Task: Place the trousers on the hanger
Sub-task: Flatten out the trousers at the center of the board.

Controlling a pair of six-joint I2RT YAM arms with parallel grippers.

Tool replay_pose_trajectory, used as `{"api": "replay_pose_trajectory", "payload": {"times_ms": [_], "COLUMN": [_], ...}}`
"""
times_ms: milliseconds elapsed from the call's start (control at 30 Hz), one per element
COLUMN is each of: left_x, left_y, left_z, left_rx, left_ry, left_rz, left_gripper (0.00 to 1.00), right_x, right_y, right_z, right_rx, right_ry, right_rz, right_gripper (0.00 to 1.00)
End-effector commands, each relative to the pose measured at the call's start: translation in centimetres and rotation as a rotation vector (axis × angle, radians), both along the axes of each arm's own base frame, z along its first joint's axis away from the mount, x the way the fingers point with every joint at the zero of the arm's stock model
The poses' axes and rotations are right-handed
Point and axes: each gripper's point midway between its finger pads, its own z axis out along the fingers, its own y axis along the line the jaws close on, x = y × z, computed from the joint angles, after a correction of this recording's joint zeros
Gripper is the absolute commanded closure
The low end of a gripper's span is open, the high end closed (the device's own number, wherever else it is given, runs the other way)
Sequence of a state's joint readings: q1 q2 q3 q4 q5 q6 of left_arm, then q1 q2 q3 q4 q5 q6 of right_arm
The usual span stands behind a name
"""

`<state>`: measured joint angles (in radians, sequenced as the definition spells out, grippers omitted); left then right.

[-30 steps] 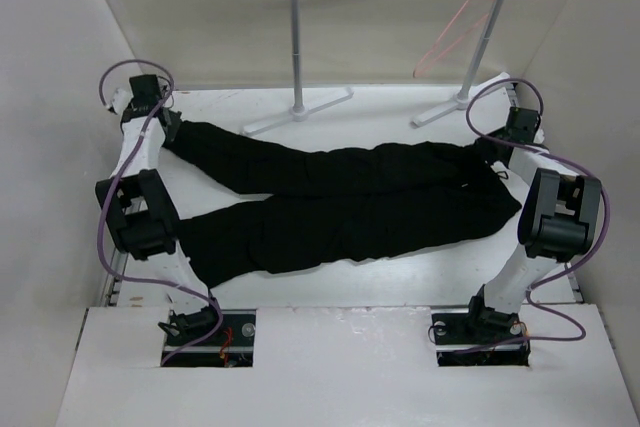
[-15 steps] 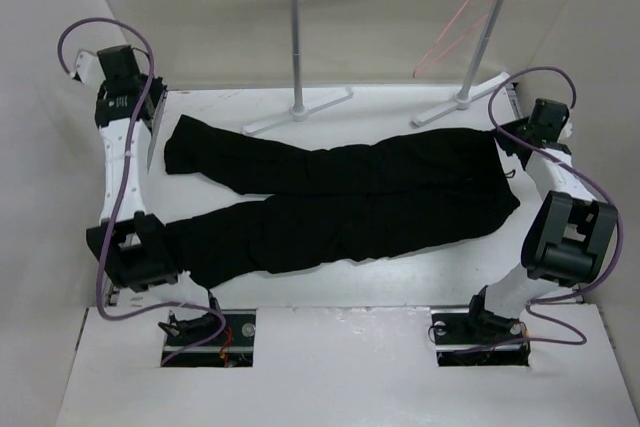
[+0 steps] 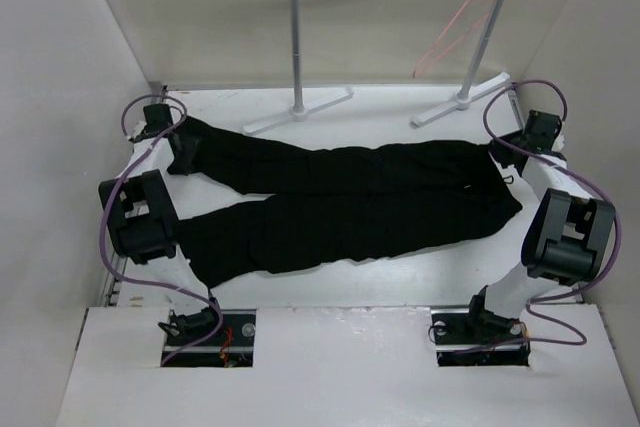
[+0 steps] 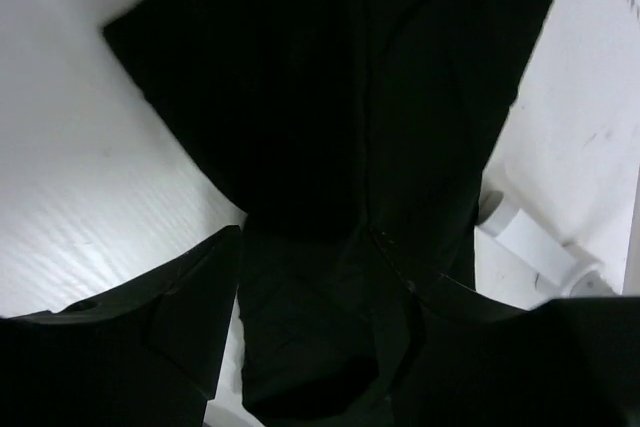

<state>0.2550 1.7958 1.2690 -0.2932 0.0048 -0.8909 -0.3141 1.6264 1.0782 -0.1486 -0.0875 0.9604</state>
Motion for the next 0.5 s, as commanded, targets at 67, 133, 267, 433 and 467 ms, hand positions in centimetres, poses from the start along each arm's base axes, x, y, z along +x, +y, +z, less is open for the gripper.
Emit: {"api": "replay_pose_trajectory", "payload": {"times_ms": [67, 133, 267, 433, 467], "left_x": [4.4, 4.8, 4.7, 3.2, 3.0], "left_y": [-0.8, -0.6, 0.4, 1.8, 2.0], "left_z": [4.4, 3.4, 1.4, -0.3, -0.5], "left_rx": [0.030, 0.038, 0.069, 0.101, 0.111], "left_ry": [-0.166, -0.137, -0.055, 0.051, 0.065], "left_rz": [-0.045, -0.037, -0.001, 0.041, 0.047], "left_gripper": [0.51, 0.51, 0.59, 0.65, 0.65], "right_x": [0.9, 0.9, 1.1, 1.6, 1.7], "right_y": [0.8, 1.0, 0.9, 0.8, 0.7], "right_z": [-0.3, -0.7, -1.1, -0.8, -0.7], "right_rx": [-0.022, -0.022, -0.021, -0.022, -0.023], "right_ry": [-0.016, -0.005, 0.002, 0.000, -0.002], "right_rz": [0.049, 0.055, 0.056, 0.056, 0.057], "right_gripper": [0.93, 0.93, 0.93, 0.92, 0.92]}}
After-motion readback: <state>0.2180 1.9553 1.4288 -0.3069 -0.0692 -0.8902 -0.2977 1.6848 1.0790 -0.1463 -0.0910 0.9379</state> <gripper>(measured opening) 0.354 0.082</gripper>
